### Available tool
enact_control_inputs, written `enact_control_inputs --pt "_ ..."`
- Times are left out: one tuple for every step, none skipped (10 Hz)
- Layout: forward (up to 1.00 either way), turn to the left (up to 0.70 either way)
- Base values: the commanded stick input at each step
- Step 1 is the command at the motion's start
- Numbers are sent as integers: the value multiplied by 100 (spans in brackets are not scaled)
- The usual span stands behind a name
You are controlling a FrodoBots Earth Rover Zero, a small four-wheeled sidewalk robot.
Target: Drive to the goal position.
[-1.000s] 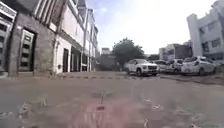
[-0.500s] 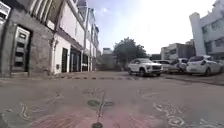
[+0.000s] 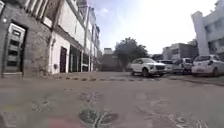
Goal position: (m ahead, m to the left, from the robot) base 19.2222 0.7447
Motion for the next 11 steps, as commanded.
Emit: enact_control_inputs --pt "100 6" --pt "100 6" --pt "100 6" --pt "100 6" --pt "100 6" --pt "100 6" --pt "100 6" --pt "100 6" --pt "100 6" --pt "100 6" --pt "100 6"
